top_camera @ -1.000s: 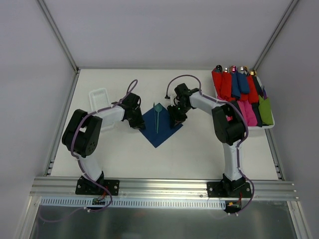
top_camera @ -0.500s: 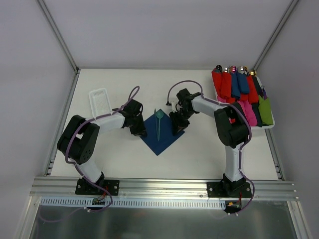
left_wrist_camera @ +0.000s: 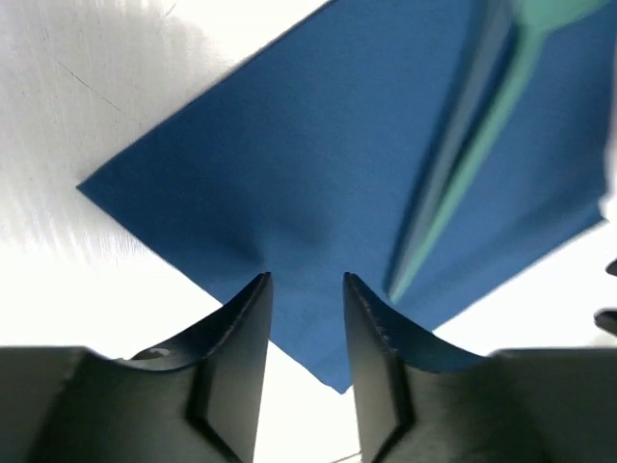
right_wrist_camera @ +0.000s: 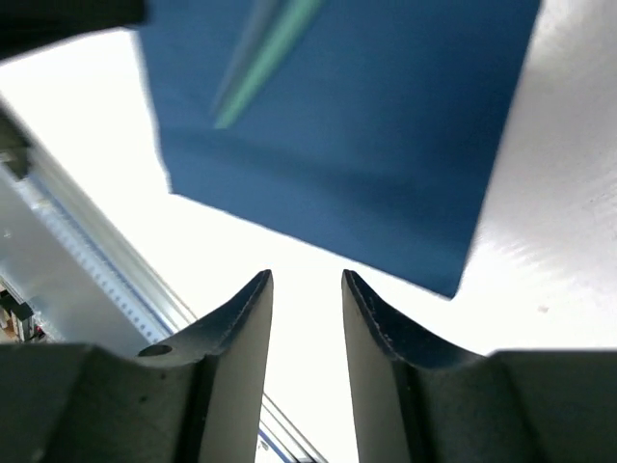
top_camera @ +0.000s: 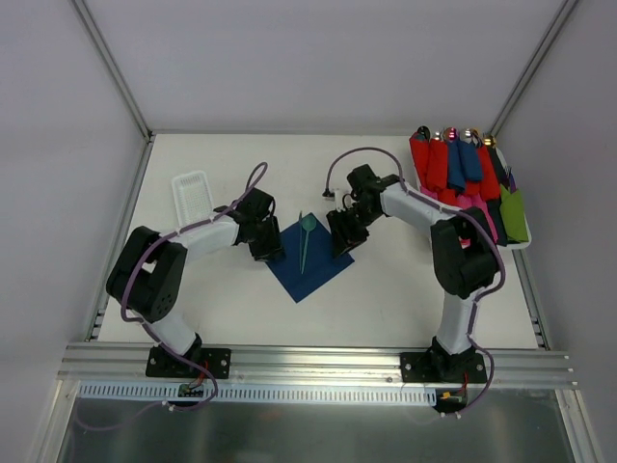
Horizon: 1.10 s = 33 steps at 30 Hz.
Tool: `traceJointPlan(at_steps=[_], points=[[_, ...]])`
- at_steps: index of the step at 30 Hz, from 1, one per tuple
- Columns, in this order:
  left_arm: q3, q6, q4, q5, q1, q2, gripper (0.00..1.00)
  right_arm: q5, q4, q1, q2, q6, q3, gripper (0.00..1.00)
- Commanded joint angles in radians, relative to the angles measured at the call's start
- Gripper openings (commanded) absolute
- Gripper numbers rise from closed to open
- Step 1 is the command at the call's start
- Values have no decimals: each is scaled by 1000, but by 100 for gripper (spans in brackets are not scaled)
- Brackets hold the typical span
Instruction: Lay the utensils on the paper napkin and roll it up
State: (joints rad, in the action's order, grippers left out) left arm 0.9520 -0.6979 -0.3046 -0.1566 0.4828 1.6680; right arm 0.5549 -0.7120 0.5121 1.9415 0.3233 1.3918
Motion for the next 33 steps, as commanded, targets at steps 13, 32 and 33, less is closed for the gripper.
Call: traceJointPlan(at_steps=[13,32,33], points=[[25,-110,-22,-274,-281,-438,48,-185,219,310,-346,261,-155,38],[-128,-138,-76,-414,-570,-676,51,-513,405,625,-168,345,-264,31],[-128,-137,-79,-414,-570,-676,51,-515,410,625,-162,344,-266,31]])
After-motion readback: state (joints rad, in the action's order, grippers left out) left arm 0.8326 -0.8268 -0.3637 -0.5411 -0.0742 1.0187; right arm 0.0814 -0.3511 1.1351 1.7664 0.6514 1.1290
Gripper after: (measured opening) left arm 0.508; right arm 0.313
